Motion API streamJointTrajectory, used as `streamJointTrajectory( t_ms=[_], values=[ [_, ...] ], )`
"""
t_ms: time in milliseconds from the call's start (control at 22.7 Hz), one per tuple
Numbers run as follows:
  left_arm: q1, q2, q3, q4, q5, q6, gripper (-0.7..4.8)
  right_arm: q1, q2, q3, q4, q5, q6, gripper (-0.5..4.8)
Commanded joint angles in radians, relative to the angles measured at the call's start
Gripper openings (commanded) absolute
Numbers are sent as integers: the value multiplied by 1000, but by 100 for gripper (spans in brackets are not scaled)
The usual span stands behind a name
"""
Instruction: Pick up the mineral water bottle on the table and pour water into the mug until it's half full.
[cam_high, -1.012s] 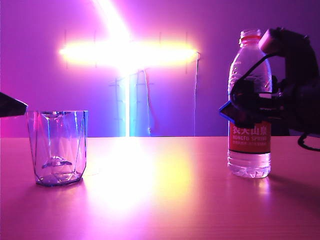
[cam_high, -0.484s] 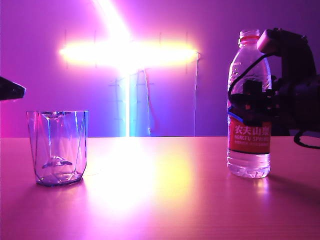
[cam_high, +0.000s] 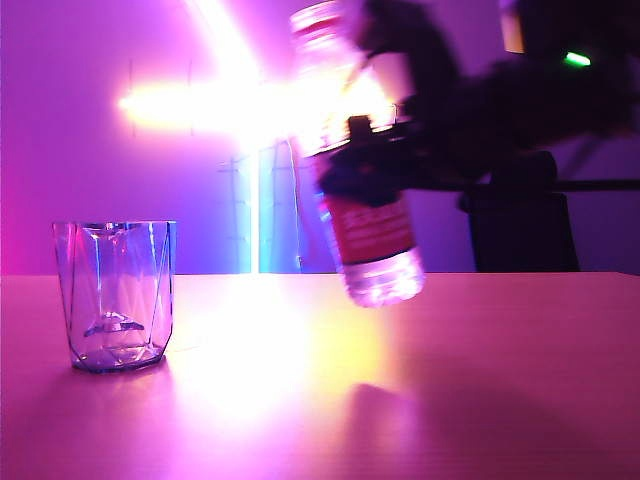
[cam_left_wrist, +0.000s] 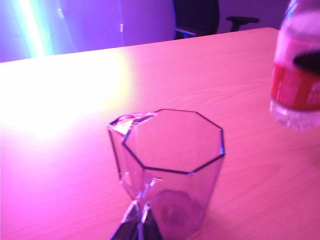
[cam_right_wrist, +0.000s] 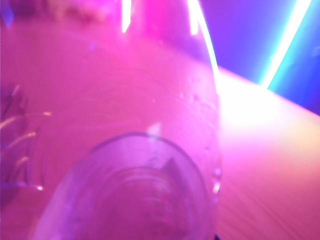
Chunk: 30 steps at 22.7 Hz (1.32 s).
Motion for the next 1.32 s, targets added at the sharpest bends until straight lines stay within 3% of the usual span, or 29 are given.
streamJointTrajectory(
  t_ms=[44,308,660,924,1320],
  values=[
    [37,-6,2,7,3,-3,-2,48,3,129,-198,39,-182,237],
    [91,-6,2,6,3,-3,-2,98,105,336,-390,113,-420,237],
    [91,-6,2,6,3,-3,-2,122,127,365,-379,190,-748,238],
    [91,-6,2,6,3,-3,-2,122,154,366,-315,238,-834,238],
    [91,-6,2,6,3,-3,-2,122,201,365,-276,257,-835,238]
  ],
)
